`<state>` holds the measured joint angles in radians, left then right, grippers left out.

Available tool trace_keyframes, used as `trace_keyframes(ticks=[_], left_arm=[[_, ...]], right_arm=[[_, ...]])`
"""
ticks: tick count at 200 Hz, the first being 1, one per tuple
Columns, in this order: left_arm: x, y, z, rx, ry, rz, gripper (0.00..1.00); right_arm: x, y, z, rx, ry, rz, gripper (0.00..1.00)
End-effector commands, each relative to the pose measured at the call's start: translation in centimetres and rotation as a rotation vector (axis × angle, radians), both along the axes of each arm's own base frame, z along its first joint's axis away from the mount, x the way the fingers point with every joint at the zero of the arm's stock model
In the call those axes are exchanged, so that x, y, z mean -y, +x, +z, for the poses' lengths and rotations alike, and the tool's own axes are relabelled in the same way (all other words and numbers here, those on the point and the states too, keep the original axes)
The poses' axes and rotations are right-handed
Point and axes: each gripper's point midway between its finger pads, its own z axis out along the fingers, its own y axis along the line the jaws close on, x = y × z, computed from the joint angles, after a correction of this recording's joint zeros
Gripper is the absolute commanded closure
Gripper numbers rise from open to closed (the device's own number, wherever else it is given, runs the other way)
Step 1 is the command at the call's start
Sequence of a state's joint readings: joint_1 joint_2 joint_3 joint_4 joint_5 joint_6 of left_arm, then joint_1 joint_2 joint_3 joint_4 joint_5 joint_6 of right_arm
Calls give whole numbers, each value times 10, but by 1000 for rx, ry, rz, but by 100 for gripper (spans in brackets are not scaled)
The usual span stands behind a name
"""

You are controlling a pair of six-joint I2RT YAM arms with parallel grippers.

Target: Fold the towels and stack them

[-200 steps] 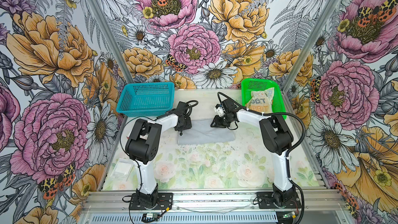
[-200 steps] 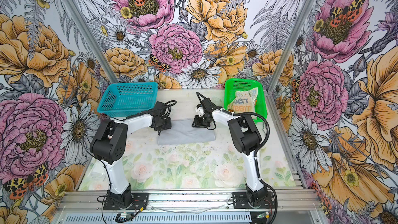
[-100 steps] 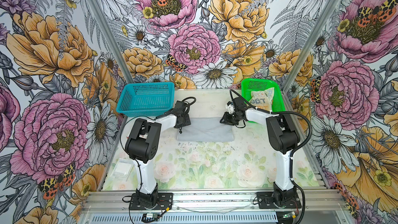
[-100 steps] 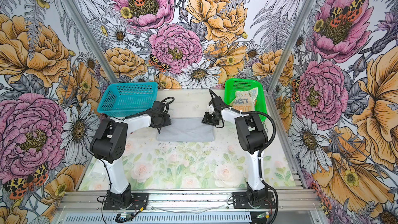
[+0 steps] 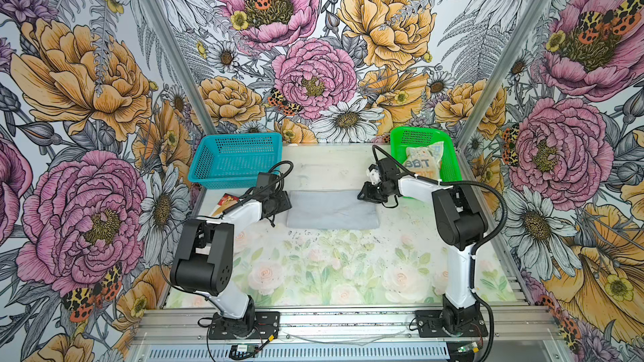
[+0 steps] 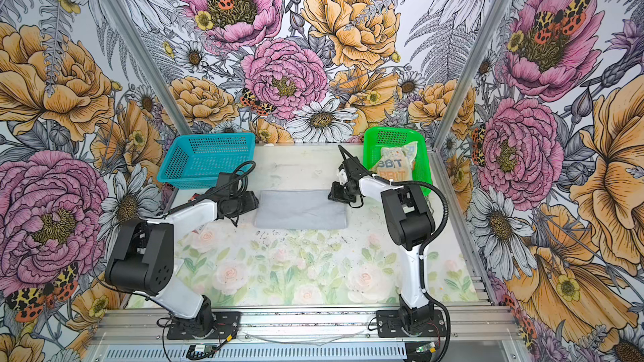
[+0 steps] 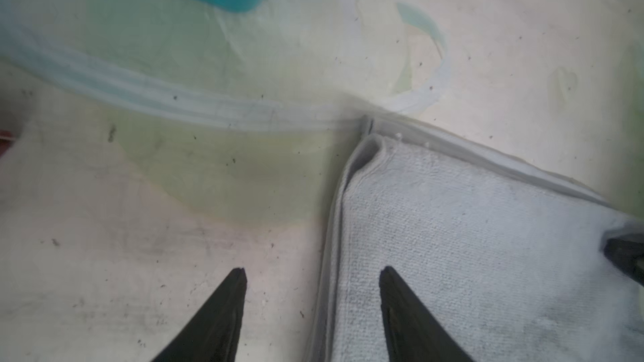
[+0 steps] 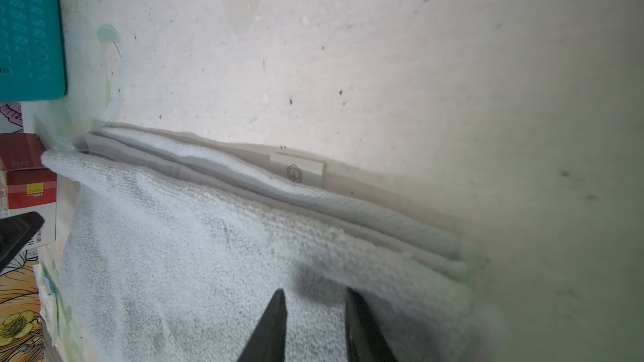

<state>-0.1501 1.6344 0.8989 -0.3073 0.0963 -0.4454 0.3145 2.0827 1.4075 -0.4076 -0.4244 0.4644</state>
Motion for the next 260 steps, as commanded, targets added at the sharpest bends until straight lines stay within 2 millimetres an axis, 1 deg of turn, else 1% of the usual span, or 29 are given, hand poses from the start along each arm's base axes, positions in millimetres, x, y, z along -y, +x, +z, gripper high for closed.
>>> trace_keyframes(ticks=[1,27,48,63,93,111,121,140,152,160,166,168,171,193,228,255,260], left_arm=[[30,-5,-11,-38,-159,-99,38],[31,1,-19,-48,-180,-89,38],[31,2,-25,-70,-195,-80,37],[29,0,-32,-88,-228,-67,37],[35,-9,-40,-116,-316,-72,37],[39,-18,-41,-125,-340,-83,37],[37,-22,-42,-129,-346,-78,37],[33,-31,-50,-152,-384,-65,38],[34,-33,-56,-151,-426,-60,40],[38,-34,-59,-154,-454,-67,41],[40,-32,-57,-142,-466,-75,41],[41,-35,-65,-164,-470,-72,41],[42,-36,-69,-173,-473,-73,41],[51,-32,-75,-169,-489,-102,41],[74,-20,-70,-128,-510,-157,43],[90,-5,-62,-72,-548,-176,52],[91,-1,-59,-58,-551,-179,57]], right_arm=[[17,-3,11,34,-68,-12,69],[15,-13,36,89,-67,6,69],[12,-27,46,100,-54,21,68],[8,-37,42,80,-50,33,68],[2,-52,16,-2,-40,45,68],[3,-61,2,-35,-55,44,68],[5,-65,-4,-50,-61,43,68],[11,-73,-15,-75,-80,37,68],[14,-76,-20,-85,-90,33,68],[15,-76,-23,-91,-91,32,68],[15,-76,-24,-96,-90,32,68],[14,-76,-24,-96,-89,33,68],[13,-76,-25,-97,-87,33,69],[8,-73,-22,-93,-72,36,69],[2,-71,-21,-88,-68,45,69],[-3,-71,-20,-89,-59,52,69],[-3,-70,-20,-88,-58,52,69]])
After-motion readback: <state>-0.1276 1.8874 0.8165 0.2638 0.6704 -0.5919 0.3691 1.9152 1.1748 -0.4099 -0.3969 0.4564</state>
